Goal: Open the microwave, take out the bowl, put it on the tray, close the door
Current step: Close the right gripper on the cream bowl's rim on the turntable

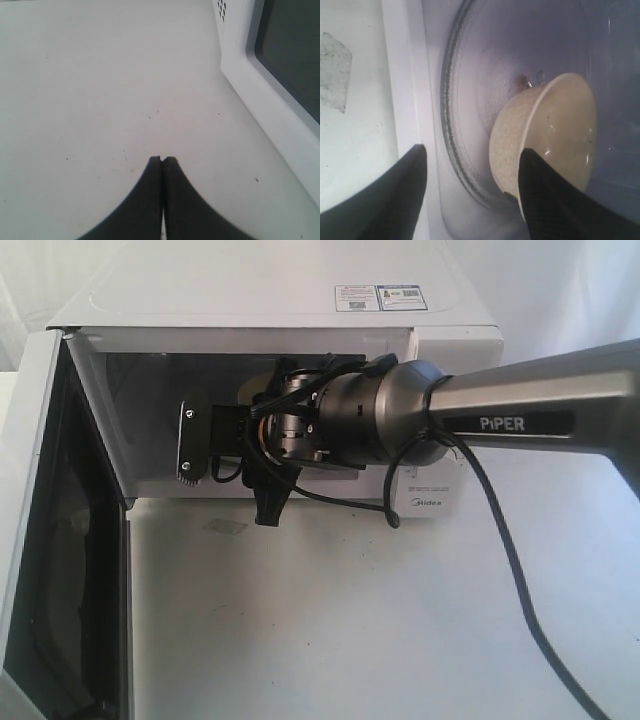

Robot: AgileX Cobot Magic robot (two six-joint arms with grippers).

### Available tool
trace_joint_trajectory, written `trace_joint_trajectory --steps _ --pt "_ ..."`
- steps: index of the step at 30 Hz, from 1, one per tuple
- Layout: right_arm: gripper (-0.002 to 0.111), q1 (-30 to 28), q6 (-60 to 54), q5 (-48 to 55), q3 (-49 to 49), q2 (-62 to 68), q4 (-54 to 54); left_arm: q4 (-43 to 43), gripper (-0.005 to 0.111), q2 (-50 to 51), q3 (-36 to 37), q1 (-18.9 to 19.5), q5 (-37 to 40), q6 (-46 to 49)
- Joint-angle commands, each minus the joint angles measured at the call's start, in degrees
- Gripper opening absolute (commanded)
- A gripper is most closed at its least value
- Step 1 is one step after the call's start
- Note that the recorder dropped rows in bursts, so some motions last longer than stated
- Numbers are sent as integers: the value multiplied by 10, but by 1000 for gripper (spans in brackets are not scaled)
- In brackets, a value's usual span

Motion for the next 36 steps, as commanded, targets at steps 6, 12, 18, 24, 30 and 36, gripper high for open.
trace_joint_trajectory --steps 6,12,18,24,30,36 --pt "51 -27 4 -17 -5 1 -3 -2 0 -3 2 -2 1 -1" --pt "51 -30 4 -25 -5 1 -3 -2 0 -3 2 -2 1 -1" --pt "51 -30 0 -41 -5 1 -22 -2 0 -3 2 -2 1 -1" --pt "51 -40 3 -52 -18 1 -37 -2 0 -3 2 -2 1 -1" --pt "51 -48 4 -46 -39 14 -35 -2 0 -3 2 -2 1 -1" --pt "51 -48 4 -46 -61 52 -35 -2 0 -3 2 -2 1 -1"
